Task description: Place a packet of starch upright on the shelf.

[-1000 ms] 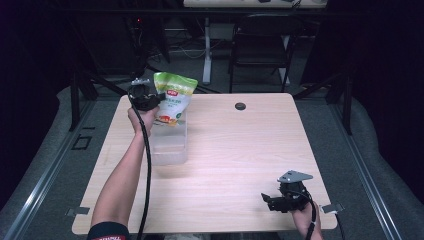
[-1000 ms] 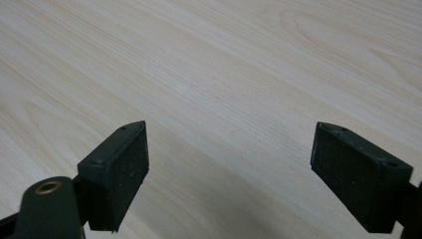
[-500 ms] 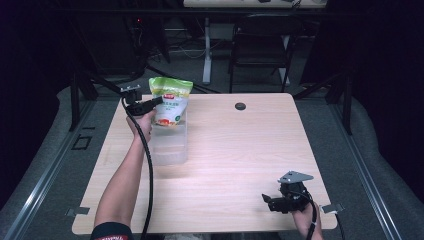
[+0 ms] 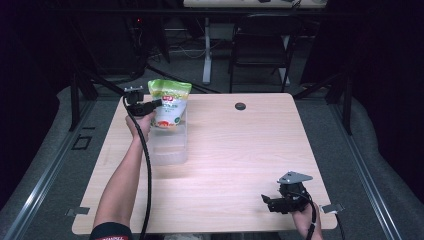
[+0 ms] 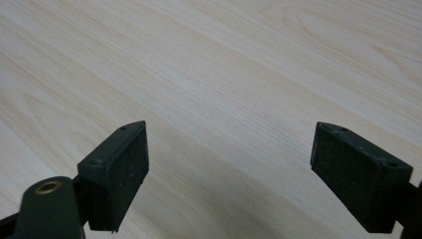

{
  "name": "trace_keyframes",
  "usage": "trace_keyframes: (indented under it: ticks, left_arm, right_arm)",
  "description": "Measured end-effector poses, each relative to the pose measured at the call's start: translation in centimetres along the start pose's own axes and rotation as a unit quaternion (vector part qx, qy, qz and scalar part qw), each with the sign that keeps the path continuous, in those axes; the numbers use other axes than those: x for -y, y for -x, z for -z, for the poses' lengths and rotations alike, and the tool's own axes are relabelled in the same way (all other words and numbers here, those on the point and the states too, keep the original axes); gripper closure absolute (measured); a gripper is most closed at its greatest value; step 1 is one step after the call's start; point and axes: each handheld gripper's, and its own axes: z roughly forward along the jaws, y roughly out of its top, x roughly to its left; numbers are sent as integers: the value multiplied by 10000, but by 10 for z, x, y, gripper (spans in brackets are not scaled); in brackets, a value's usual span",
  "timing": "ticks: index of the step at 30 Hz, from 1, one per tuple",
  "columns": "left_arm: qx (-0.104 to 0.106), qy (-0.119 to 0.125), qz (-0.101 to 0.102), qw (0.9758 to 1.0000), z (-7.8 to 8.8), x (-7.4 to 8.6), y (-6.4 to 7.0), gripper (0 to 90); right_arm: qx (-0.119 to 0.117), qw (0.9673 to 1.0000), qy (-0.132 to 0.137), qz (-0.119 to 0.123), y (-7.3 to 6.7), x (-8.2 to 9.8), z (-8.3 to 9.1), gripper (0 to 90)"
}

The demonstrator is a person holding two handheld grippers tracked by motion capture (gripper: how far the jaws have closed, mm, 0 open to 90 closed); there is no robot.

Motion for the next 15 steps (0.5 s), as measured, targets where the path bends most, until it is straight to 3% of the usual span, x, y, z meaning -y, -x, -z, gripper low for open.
trace_keyframes:
  ticks: [5,8,12,15]
  left_arm:
    - [-192,-105,198,9996,0,9,-13,888]
    - [-237,-186,200,9993,0,13,-19,885]
    - [-338,-269,69,9990,-2,11,-17,875]
    - [-403,-339,19,9986,-3,11,-16,814]
  right_arm:
    - [-31,10000,10,1,0,0,0,148]
    - [-51,10000,16,2,0,0,0,148]
    - [-42,10000,-35,52,0,-1,-1,148]
    - [-18,10000,-14,29,0,-1,-1,148]
